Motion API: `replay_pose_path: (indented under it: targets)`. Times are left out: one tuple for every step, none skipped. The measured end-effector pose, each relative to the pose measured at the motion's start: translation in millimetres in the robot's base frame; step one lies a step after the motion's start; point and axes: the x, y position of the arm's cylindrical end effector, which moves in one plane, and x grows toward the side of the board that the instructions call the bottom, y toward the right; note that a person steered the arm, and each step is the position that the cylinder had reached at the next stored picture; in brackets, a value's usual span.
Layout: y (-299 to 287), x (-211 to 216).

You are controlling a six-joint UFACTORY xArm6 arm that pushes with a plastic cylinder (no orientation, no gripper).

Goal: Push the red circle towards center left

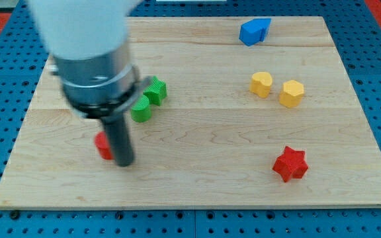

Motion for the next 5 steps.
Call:
replay_pose_path:
  targets:
    - [-28.4,-30.9]
    - [-29.4,-39.5]
    - [-24.5,-36.0]
    - [-7.9,-15.8]
    - [-32.5,-25.4]
